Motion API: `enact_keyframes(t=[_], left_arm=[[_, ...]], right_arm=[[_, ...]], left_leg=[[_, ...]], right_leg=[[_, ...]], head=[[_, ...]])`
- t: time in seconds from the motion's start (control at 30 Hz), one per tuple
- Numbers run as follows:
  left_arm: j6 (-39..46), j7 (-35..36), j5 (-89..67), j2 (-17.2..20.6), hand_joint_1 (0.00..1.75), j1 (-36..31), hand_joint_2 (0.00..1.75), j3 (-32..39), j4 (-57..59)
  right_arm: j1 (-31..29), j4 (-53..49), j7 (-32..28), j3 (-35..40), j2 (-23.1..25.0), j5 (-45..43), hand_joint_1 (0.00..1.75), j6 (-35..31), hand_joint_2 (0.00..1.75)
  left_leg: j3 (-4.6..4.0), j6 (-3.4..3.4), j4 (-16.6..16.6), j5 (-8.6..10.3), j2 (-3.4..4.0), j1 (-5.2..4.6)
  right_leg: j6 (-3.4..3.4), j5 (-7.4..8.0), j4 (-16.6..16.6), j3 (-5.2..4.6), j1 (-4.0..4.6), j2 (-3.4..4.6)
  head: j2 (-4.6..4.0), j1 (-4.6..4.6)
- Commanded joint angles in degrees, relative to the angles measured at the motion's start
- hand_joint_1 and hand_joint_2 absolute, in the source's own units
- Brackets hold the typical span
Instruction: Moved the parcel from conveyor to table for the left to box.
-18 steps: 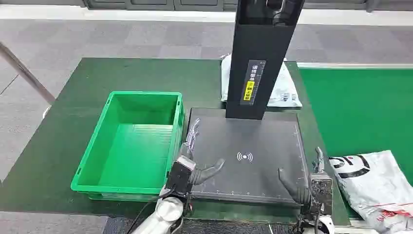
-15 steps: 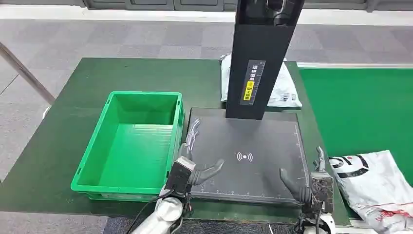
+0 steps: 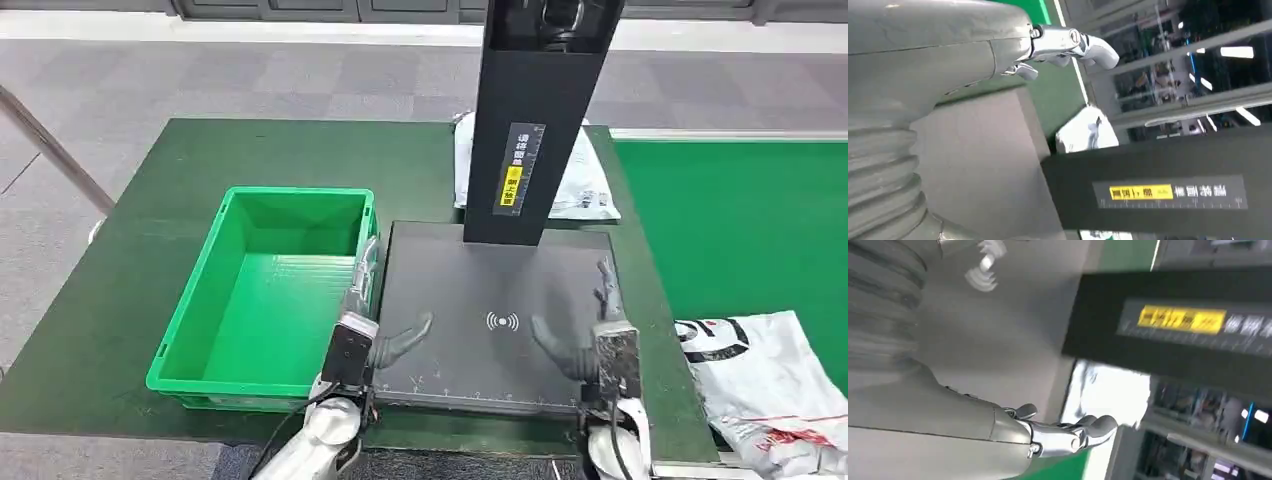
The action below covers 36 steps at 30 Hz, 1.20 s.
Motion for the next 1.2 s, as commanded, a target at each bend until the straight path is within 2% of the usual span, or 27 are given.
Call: enact_keyframes(t=[0.03, 0.13, 0.43, 0.67, 1.2], left_arm=[[0.6, 0.8, -1.2, 3.2, 0.00, 0.5, 1.75, 2.3, -1.1], [1.6, 2.7, -4.5, 3.2, 0.00, 2.1, 1.75, 2.5, -3.6], [1.6, 2.7, -4.5, 3.2, 0.00, 2.1, 1.75, 2.5, -3.6], [0.5, 5.3, -8.7, 3.2, 0.00, 5.5, 1.75, 3.4, -7.8], [-0.5, 5.3, -9.2, 3.2, 0.00, 5.4, 1.75, 3.3, -7.7]], right_arm=[[-5.3, 6.0, 0.6, 3.7, 2.2, 0.1, 0.00, 0.7, 1.75], [-5.9, 7.2, 1.3, 3.8, 2.8, 0.4, 0.00, 2.3, 1.75], [-5.9, 7.2, 1.3, 3.8, 2.8, 0.4, 0.00, 2.3, 1.75], [-6.1, 7.2, 1.3, 4.2, 3.3, 0.8, 0.00, 3.3, 1.75], [-5.3, 6.1, 1.6, 4.0, 3.4, 1.1, 0.00, 3.0, 1.75]], left_leg=[[0.12, -0.01, -0.1, -0.01, 0.29, 0.00], [0.13, 0.00, -0.1, 0.00, 0.19, 0.03], [0.06, 0.00, -0.1, 0.01, 0.17, 0.01], [0.04, 0.00, -0.1, -0.03, 0.14, 0.01], [0.06, -0.01, -0.1, 0.01, 0.11, 0.01]], right_leg=[[-0.04, 0.06, -0.1, 0.03, 0.00, 0.25], [-0.04, 0.07, -0.2, 0.09, 0.04, 0.15], [-0.04, 0.08, -0.1, 0.02, 0.02, 0.14], [-0.03, 0.04, -0.1, 0.01, 0.01, 0.13], [-0.04, 0.06, -0.1, 0.03, 0.03, 0.09]], head=[[0.00, 0.00], [0.00, -0.02], [0.00, -0.02], [0.00, 0.00], [0.00, 0.00]])
